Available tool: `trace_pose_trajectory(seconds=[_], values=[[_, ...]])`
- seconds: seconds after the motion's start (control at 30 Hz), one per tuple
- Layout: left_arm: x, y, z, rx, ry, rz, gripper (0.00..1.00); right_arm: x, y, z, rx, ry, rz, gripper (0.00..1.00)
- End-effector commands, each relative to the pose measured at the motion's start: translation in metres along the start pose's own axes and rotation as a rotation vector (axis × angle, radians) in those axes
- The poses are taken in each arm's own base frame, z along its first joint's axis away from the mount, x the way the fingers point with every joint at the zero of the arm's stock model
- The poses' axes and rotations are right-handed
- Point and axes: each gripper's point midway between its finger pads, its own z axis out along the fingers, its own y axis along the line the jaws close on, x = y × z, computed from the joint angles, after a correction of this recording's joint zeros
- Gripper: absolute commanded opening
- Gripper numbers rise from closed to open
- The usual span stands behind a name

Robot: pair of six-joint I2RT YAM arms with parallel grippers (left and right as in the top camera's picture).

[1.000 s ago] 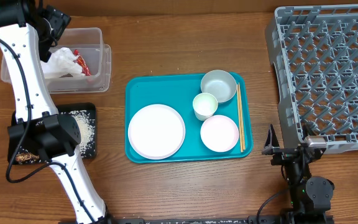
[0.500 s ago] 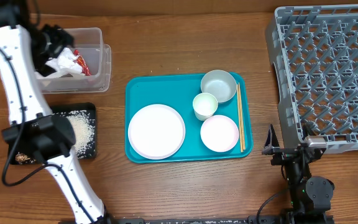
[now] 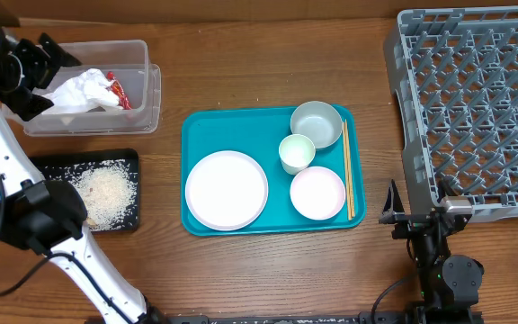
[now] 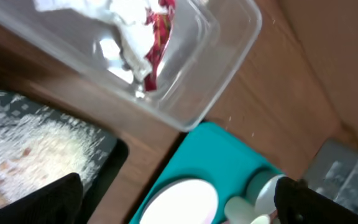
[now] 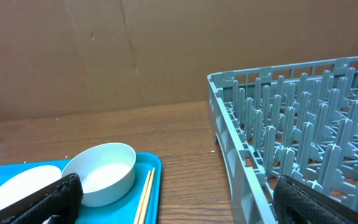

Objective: Sort waste into correct bins and load items into the dishwasher

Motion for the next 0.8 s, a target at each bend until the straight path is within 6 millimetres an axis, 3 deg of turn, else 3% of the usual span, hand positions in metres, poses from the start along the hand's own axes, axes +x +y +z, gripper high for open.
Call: trace_pose_trajectory(seconds=[0.0, 0.23, 0.37, 0.5, 0.77], values=[[0.024, 0.010, -0.050, -0.139, -0.105, 0.100, 1.00, 0.001, 0.000, 0.000, 0.001, -0.007, -0.004, 1.00], [0.077, 0.066, -0.077, -0.249, -0.084, -0.156, 1.00, 0.001, 0.000, 0.000, 0.001, -0.007, -0.004, 1.00], [0.084, 0.103, -0.085, -0.335, -0.112, -0.297, 1.00, 0.001, 0.000, 0.000, 0.001, -0.007, -0.004, 1.00], [0.091, 0.115, -0.084, -0.347, -0.090, -0.386, 1.00, 0.001, 0.000, 0.000, 0.001, -0.007, -0.004, 1.00], [0.092, 0.116, -0.083, -0.350, -0.084, -0.387, 1.00, 0.001, 0.000, 0.000, 0.001, -0.007, -0.004, 1.00]])
